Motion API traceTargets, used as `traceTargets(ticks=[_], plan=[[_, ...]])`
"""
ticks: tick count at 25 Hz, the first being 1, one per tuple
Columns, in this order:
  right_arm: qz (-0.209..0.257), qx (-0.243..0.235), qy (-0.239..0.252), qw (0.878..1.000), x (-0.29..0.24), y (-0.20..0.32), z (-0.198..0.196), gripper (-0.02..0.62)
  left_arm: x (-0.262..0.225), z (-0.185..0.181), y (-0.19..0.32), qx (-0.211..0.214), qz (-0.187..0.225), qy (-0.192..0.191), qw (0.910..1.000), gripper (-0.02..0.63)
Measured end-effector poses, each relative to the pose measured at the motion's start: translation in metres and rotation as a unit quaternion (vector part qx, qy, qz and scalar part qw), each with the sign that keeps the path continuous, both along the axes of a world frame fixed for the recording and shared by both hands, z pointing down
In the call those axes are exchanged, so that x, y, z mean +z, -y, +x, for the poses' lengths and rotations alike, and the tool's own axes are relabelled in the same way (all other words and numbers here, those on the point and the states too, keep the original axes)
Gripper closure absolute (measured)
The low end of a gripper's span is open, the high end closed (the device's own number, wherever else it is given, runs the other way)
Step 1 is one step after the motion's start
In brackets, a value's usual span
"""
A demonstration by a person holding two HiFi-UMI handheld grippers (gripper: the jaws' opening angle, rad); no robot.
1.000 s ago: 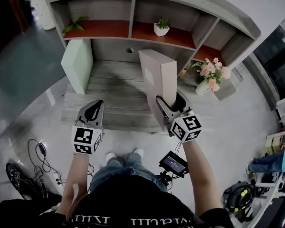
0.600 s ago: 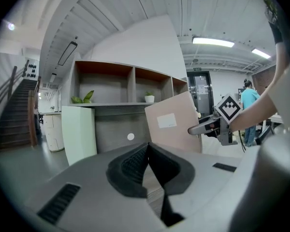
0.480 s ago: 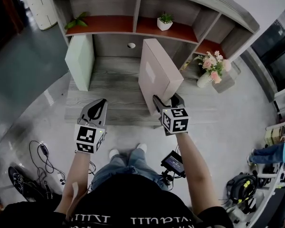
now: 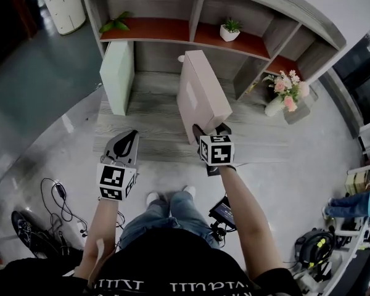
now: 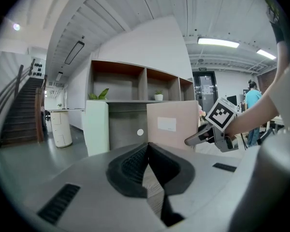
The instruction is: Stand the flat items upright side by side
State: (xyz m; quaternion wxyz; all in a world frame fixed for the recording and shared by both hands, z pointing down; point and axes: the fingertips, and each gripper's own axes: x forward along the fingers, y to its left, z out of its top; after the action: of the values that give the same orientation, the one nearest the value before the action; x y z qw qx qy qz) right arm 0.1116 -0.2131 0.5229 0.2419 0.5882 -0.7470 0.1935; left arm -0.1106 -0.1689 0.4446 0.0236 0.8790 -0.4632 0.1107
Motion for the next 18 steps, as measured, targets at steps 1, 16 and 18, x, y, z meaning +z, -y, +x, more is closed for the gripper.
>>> traceTargets(ticks=[1, 16, 18], plan=[[0.000, 0.003, 0.001, 1.000, 0.000, 0.003, -0.005, 0.285, 0.001, -0.005, 0.000, -0.004, 0.000, 0.000, 1.0000, 0.594], [-0.002, -0.042, -0.003, 0.999, -0.005, 0.044, -0.100, 0.281, 0.008, -0.066, -0.004, -0.065, 0.005, -0.010, 0.9978, 0.594], [-0.004, -0.056, -0.007, 0.998, -0.005, 0.050, -0.113, 0.278, 0.010, -0.074, -0.005, -0.075, 0.004, -0.011, 0.9971, 0.594]])
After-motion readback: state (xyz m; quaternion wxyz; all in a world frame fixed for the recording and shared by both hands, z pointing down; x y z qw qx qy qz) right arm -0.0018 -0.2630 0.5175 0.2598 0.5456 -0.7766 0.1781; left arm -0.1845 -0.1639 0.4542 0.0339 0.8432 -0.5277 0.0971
